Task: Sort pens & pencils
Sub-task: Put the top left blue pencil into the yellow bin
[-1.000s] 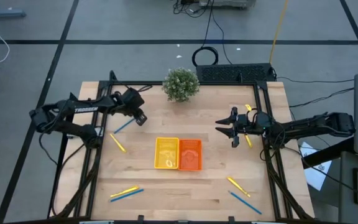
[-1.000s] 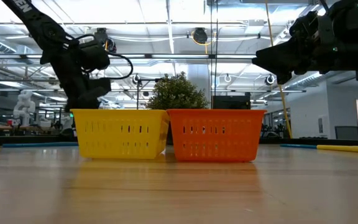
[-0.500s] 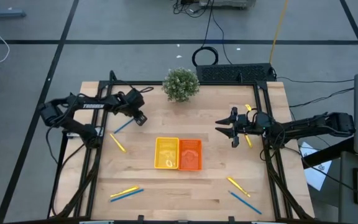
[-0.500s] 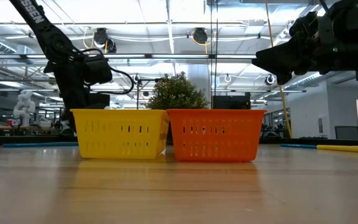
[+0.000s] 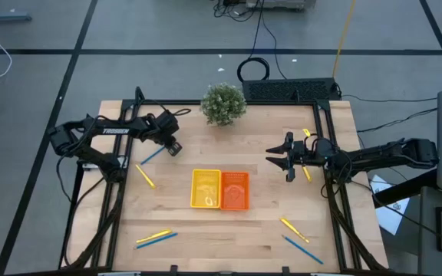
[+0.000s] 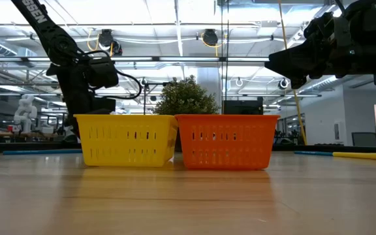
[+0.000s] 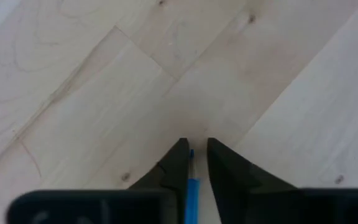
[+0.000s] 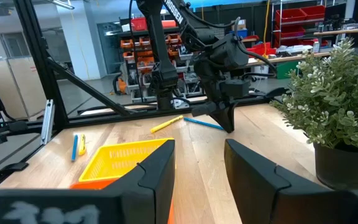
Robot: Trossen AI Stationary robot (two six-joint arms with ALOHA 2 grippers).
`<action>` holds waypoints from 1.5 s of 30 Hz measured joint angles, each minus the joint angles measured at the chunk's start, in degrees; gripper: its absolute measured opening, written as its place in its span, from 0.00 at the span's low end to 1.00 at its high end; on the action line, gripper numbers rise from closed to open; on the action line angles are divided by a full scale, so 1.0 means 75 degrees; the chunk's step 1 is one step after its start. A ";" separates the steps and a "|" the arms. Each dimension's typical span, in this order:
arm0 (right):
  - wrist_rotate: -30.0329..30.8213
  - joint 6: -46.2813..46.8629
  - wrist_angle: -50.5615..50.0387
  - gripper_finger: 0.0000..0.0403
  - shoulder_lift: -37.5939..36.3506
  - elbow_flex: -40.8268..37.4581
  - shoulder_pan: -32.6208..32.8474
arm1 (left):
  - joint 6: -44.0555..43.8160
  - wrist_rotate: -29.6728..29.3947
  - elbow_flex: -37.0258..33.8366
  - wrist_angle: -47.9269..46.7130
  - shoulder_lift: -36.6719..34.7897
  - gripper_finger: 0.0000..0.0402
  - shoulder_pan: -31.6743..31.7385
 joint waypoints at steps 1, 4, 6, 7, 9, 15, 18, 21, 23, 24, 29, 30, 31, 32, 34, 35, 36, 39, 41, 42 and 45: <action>-0.0001 0.0002 0.0000 0.32 0.0000 0.0000 0.0000 | 0.0001 0.0002 0.0000 -0.0024 0.0000 0.09 0.0000; -0.0002 0.0003 -0.0001 0.32 0.0000 0.0000 -0.0001 | 0.0002 0.0005 -0.0001 -0.0104 0.0000 0.02 0.0000; 0.0001 0.0000 -0.0004 0.32 0.0000 0.0000 0.0002 | -0.0009 0.0003 -0.0003 -0.0122 0.0000 0.01 0.0000; -0.0002 0.0002 -0.0003 0.32 0.0000 0.0000 0.0001 | -0.0015 0.0005 -0.0003 -0.0122 0.0000 0.02 0.0000; -0.0002 0.0000 -0.0004 0.32 0.0002 0.0000 -0.0001 | -0.0012 0.0002 -0.0004 -0.0126 0.0000 0.02 0.0000; -0.0001 0.0001 -0.0004 0.32 0.0000 0.0000 0.0000 | -0.0012 0.0003 -0.0024 -0.0130 -0.0209 0.01 0.0006; -0.0002 0.0000 -0.0004 0.32 0.0000 0.0000 0.0001 | -0.0014 0.0119 -0.0018 -0.0334 -0.0466 0.01 0.0009; -0.0001 0.0001 -0.0021 0.32 0.0000 0.0000 0.0001 | -0.0013 0.0199 0.0142 -0.0417 -0.0746 0.00 -0.0003; -0.0001 0.0000 -0.0078 0.32 0.0000 0.0000 0.0000 | -0.0012 0.0204 0.0284 -0.0519 -0.0905 0.00 0.0000; 0.0001 0.0000 -0.0126 0.32 0.0000 0.0000 0.0002 | -0.0012 0.0203 0.0343 -0.0637 -0.0973 0.00 0.0001; 0.0001 0.0003 -0.0223 0.32 0.0002 0.0000 -0.0001 | -0.0012 0.0401 0.0798 -0.0760 -0.1342 0.00 -0.0043; 0.0001 0.0001 -0.0223 0.32 0.0000 0.0000 -0.0001 | -0.0012 0.0456 0.0904 -0.0838 -0.1415 0.00 -0.0066; 0.0001 0.0001 -0.0225 0.32 0.0000 0.0000 0.0001 | -0.0012 0.0529 0.1026 -0.0857 -0.1488 0.00 -0.0110; -0.0002 0.0000 -0.0228 0.32 0.0000 0.0000 0.0002 | -0.0014 0.0601 0.1154 -0.0823 -0.1584 0.00 -0.0149; 0.0000 0.0001 -0.0228 0.32 0.0000 0.0000 -0.0001 | -0.0012 0.0649 0.1404 -0.0809 -0.1859 0.00 -0.0264; 0.0001 0.0001 -0.0228 0.32 0.0000 0.0000 -0.0001 | -0.0012 0.0652 0.1524 -0.0778 -0.1997 0.00 -0.0334; 0.0000 0.0000 -0.0228 0.32 0.0000 0.0000 0.0001 | -0.0012 0.0656 0.1628 -0.0707 -0.2134 0.00 -0.0417; -0.0001 0.0001 -0.0228 0.32 0.0000 0.0000 -0.0001 | -0.0012 0.0655 0.1795 -0.0344 -0.2675 0.00 -0.0711; 0.0001 0.0003 -0.0228 0.32 0.0000 0.0000 -0.0001 | -0.0012 0.0657 0.1827 0.0019 -0.3107 0.00 -0.0951; 0.0000 0.0003 -0.0228 0.32 0.0000 0.0000 -0.0001 | -0.0012 0.0657 0.1808 0.0221 -0.3325 0.00 -0.1080; 0.0001 0.0003 -0.0228 0.32 0.0000 0.0000 -0.0001 | -0.0006 0.0647 0.1643 0.0826 -0.4017 0.00 -0.1551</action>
